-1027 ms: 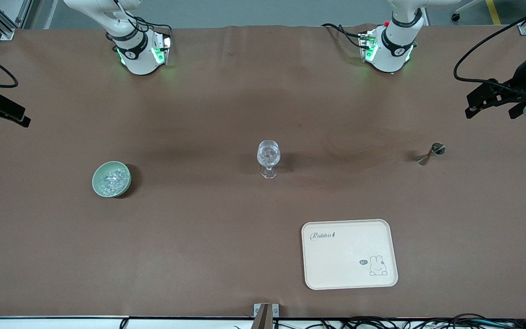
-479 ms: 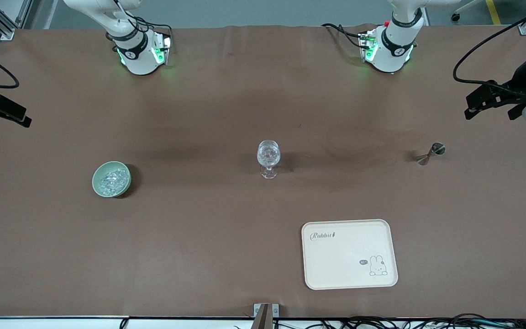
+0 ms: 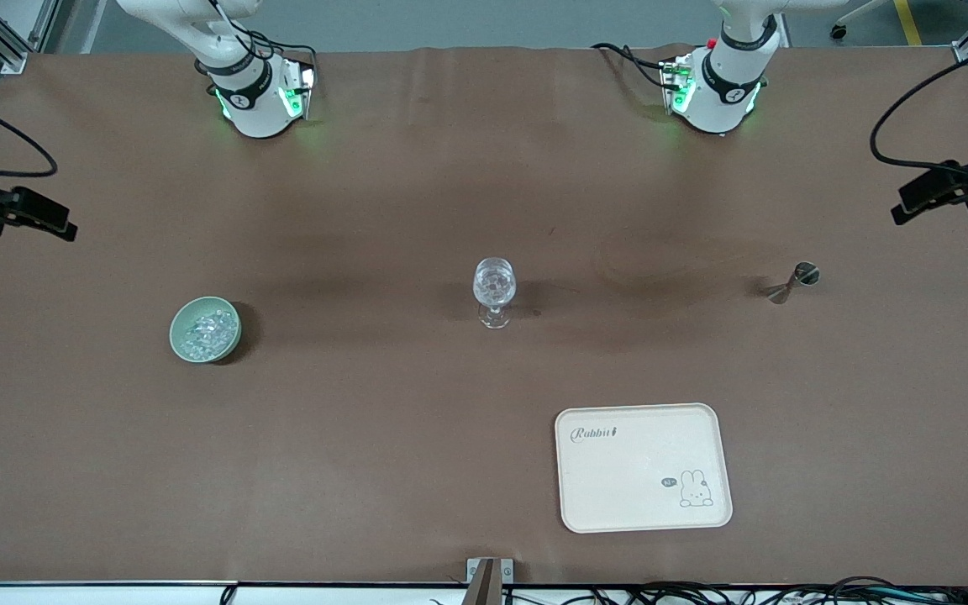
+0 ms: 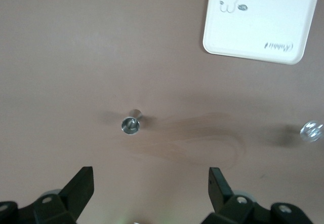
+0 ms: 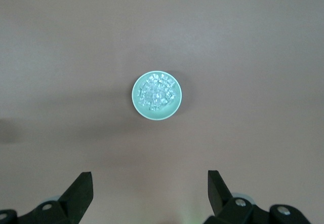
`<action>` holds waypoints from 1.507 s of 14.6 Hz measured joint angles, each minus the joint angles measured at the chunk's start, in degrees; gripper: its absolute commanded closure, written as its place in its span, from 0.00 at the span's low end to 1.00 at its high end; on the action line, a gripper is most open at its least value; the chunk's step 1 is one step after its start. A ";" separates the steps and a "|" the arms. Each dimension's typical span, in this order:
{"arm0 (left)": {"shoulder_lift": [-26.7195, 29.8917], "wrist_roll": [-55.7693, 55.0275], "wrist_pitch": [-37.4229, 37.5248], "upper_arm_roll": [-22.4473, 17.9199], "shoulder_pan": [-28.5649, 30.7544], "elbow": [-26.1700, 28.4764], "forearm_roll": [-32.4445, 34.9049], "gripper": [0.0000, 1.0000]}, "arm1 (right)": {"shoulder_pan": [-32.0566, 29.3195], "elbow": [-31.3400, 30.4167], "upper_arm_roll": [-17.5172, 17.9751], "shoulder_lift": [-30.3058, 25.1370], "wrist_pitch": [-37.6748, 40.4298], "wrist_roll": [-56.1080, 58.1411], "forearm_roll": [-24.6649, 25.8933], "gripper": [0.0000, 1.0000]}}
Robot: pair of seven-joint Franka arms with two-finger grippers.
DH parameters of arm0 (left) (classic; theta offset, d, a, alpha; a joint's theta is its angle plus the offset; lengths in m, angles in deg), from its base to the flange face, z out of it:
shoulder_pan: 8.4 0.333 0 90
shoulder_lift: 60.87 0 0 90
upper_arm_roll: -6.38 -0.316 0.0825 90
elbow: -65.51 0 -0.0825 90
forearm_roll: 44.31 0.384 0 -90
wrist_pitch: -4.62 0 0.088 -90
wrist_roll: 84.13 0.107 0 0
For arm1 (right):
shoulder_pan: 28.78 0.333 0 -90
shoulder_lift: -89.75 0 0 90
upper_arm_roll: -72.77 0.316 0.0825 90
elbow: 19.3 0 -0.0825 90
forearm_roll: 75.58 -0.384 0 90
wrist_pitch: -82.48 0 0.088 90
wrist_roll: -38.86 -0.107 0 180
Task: Pour wine and add ice with both arms
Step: 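Reach the right gripper to the ice bowl while the left gripper reaches the jigger, then grasp ice with the right gripper while the left gripper grasps the jigger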
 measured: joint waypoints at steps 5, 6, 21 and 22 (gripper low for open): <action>-4.85 -4.19 2.91 -9.14 0.27 0.43 -3.71 0.00 | 0.15 -13.12 0.16 1.42 -15.57 1.68 -0.02 0.00; -6.31 -6.39 3.24 -11.05 0.23 0.55 -5.68 0.00 | 0.16 -15.75 0.17 1.85 -19.13 2.58 -0.02 0.00; -34.21 -11.62 6.78 -38.14 3.49 6.25 -45.77 0.00 | 0.09 -36.62 0.17 15.11 -57.94 10.19 -0.02 0.26; -35.00 -11.72 6.78 -38.28 3.65 7.35 -47.26 0.00 | 0.09 -36.83 0.18 15.53 -58.46 10.44 -0.02 0.29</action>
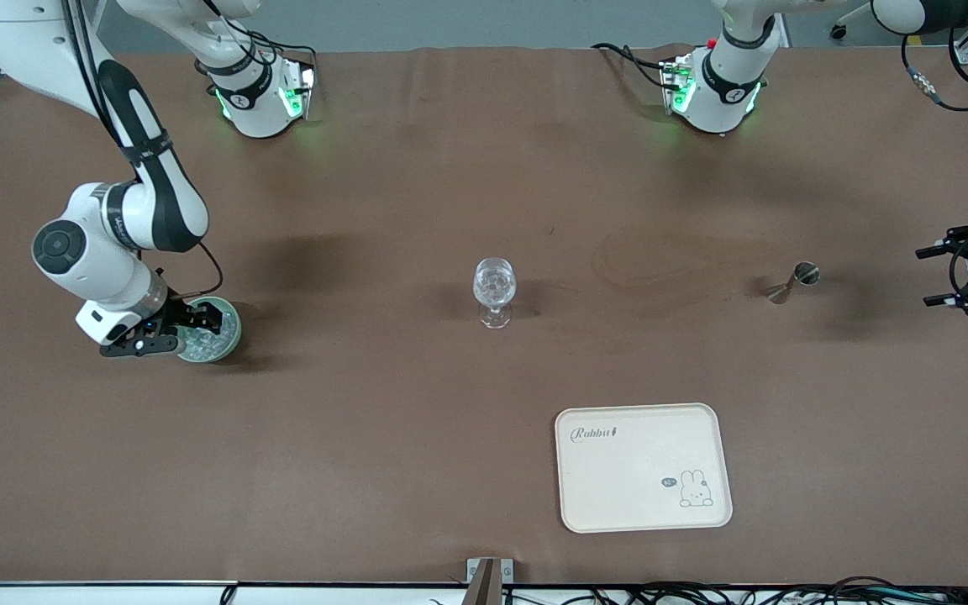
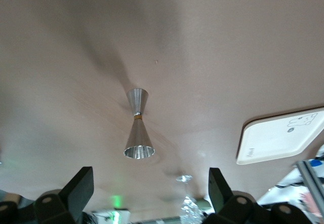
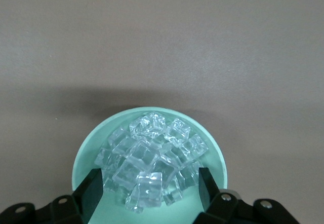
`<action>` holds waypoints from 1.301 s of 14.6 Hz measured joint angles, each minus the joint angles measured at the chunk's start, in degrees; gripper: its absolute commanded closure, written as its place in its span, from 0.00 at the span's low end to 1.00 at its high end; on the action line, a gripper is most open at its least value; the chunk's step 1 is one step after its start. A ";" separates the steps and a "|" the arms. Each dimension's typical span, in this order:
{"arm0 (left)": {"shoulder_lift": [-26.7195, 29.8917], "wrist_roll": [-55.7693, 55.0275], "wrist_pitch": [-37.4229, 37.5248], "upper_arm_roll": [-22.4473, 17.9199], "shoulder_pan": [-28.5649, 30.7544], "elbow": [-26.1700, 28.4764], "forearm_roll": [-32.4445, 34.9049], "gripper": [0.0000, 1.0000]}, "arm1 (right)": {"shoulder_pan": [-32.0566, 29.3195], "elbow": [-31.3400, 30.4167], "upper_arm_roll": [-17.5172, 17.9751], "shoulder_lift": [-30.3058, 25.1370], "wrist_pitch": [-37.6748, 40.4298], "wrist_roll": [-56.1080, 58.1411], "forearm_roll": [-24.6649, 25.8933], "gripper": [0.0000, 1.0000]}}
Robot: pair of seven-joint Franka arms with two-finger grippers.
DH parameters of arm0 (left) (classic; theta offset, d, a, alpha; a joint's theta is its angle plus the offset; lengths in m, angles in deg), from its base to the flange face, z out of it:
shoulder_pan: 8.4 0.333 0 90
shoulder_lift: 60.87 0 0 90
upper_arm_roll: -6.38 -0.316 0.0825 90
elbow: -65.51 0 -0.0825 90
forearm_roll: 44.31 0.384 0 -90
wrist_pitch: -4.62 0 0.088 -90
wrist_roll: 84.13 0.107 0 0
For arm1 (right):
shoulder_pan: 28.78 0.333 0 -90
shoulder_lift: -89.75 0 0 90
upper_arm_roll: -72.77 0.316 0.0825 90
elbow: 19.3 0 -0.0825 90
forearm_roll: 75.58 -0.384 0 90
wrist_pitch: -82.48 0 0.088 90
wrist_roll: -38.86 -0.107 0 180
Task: Pour wine and add ice with both arms
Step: 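Grasp ice with the right gripper while the left gripper grasps the jigger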
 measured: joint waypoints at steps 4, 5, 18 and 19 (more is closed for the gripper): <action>-5.16 -0.02 1.25 0.03 0.09 1.93 -4.18 0.06 | -0.05 -0.49 -0.01 0.28 -0.24 1.54 0.00 0.37; -6.62 -0.02 2.33 0.08 0.00 2.10 -5.24 0.06 | -0.06 -0.56 -0.01 0.28 -0.24 1.74 0.00 0.38; -13.46 6.23 3.72 4.39 -2.30 12.13 -16.40 0.22 | -0.20 -1.10 -0.03 1.40 -0.51 2.04 0.00 0.60; -13.45 6.45 3.72 4.39 -2.36 12.24 -16.55 0.24 | -0.22 -1.10 -0.03 1.40 -0.51 2.04 0.00 0.62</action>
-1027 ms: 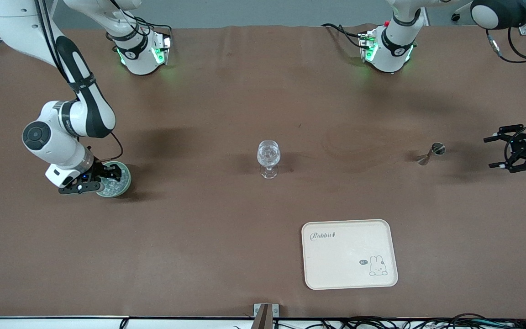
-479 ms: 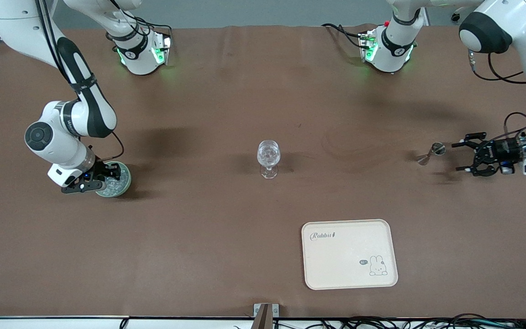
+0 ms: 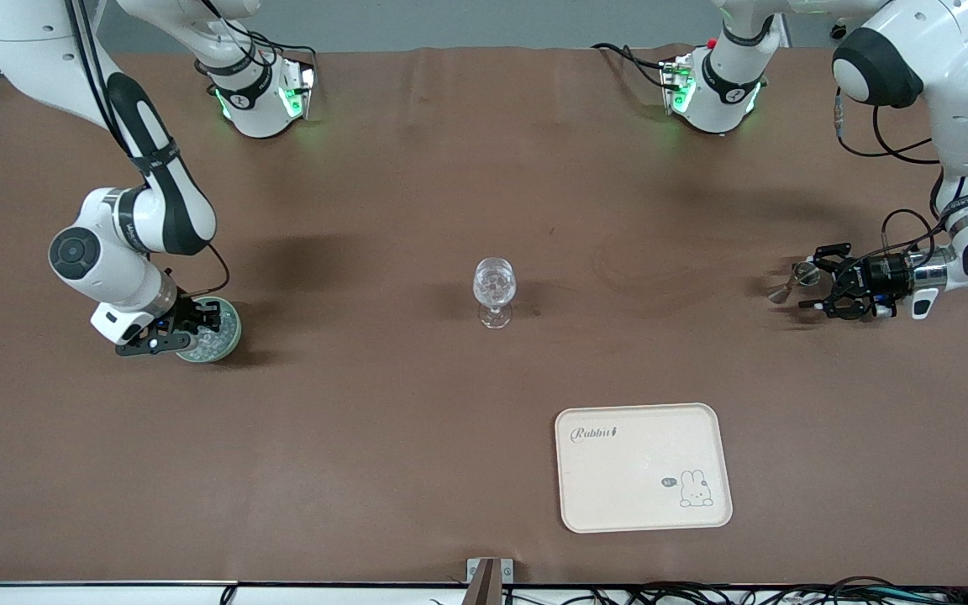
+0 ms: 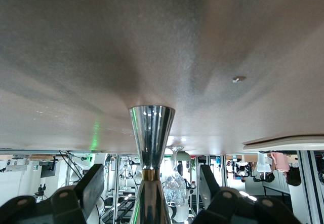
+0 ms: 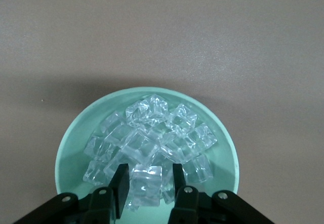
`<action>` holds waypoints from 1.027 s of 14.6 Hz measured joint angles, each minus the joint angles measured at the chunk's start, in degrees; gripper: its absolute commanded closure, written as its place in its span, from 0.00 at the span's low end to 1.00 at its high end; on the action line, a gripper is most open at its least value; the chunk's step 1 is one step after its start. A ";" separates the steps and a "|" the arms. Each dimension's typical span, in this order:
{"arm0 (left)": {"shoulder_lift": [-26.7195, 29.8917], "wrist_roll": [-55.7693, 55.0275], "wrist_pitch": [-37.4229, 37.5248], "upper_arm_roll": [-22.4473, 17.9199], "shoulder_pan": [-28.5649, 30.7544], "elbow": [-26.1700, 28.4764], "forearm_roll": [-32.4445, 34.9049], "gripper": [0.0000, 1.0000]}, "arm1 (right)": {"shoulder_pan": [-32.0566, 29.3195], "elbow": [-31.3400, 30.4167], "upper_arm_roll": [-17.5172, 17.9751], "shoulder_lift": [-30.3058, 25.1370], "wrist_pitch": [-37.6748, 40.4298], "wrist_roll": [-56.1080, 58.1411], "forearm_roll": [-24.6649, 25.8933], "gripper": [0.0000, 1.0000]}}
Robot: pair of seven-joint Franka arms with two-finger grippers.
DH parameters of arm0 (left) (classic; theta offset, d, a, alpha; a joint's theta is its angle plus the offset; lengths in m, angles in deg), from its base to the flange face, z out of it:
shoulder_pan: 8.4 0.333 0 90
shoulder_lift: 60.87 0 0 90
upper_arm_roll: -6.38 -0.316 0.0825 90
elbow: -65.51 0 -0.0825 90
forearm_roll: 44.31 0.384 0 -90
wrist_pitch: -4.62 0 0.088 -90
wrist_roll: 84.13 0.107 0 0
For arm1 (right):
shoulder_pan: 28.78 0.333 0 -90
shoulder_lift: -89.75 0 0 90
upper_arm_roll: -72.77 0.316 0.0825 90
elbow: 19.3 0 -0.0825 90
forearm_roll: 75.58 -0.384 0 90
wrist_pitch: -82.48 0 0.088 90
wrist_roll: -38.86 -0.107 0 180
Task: Pour wine and add ice with both arms
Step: 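Grasp ice with the right gripper while the left gripper grasps the jigger, then lift the silver jigger with the left gripper toward the wine glass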
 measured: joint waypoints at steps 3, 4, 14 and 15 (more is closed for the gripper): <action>0.01 0.13 0.00 -0.01 0.03 0.58 -0.09 0.31 | -0.03 0.00 -0.02 0.00 -0.03 0.00 0.00 0.77; 0.01 0.14 0.00 0.00 0.03 1.02 -0.42 0.34 | -0.03 0.05 -0.04 -0.01 -0.06 0.00 0.00 0.85; 0.01 0.36 0.00 0.00 -0.67 3.00 -2.36 0.85 | 0.10 8.69 0.05 -3.01 14.19 -8.42 -0.22 1.00; 0.02 0.36 0.00 -0.01 -0.67 3.01 -2.42 0.93 | 0.27 11.11 0.08 -4.68 18.32 -10.53 -0.23 0.99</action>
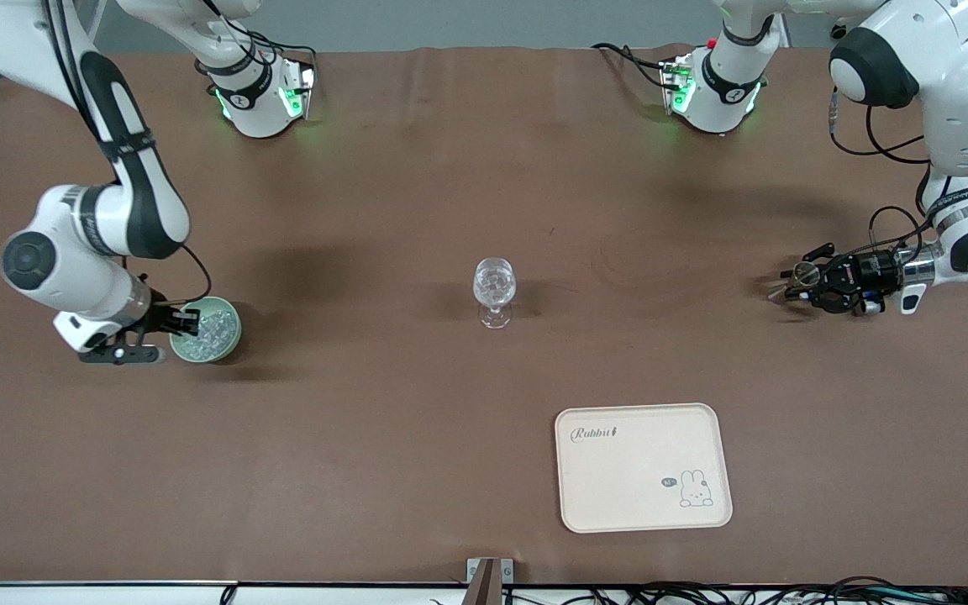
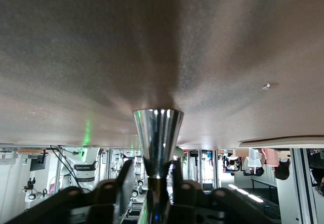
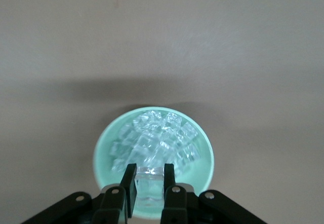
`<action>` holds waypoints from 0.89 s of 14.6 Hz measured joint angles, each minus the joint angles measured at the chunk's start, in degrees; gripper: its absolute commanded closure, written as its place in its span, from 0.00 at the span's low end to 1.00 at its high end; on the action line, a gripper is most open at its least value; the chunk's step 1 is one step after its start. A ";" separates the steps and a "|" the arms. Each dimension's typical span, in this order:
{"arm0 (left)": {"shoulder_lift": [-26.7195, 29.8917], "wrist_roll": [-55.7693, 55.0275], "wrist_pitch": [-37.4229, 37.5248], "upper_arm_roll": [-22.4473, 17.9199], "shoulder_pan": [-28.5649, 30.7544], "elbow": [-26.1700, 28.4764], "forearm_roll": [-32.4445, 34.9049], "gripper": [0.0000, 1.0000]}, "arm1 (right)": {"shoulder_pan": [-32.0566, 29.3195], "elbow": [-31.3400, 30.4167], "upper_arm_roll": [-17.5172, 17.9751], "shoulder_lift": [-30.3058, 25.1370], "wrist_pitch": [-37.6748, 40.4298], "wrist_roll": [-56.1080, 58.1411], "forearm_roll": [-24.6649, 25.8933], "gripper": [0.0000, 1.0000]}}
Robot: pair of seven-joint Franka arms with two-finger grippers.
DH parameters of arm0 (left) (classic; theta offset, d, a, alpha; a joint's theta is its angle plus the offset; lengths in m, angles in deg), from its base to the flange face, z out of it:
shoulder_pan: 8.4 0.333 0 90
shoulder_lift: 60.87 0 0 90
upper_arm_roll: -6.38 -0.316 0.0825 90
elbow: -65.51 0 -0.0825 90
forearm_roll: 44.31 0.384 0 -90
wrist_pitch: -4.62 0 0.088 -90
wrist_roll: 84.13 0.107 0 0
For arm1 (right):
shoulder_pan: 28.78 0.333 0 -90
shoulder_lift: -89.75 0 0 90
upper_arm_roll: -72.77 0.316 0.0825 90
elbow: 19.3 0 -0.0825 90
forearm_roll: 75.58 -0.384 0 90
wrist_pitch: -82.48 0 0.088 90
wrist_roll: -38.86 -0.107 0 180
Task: Pour wine and add ice with both arms
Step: 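Lift the silver jigger with the left gripper toward the wine glass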
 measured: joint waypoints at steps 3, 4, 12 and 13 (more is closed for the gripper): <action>0.14 0.00 0.41 -0.26 0.13 0.03 -0.05 0.99 | 0.33 8.89 0.02 -5.10 13.38 -2.94 0.00 0.99; 0.25 0.00 0.91 -0.38 0.21 0.03 -0.07 0.99 | 0.28 11.89 -0.04 -6.62 17.48 -3.14 -0.01 0.99; 13.52 -11.03 4.09 0.79 -1.21 2.11 0.83 0.99 | 0.07 28.11 -0.84 -14.45 41.85 -3.23 0.01 0.99; 16.24 -12.51 4.08 2.04 -1.38 2.63 2.01 0.99 | 0.07 28.37 -0.89 -15.25 42.83 -3.23 0.02 0.99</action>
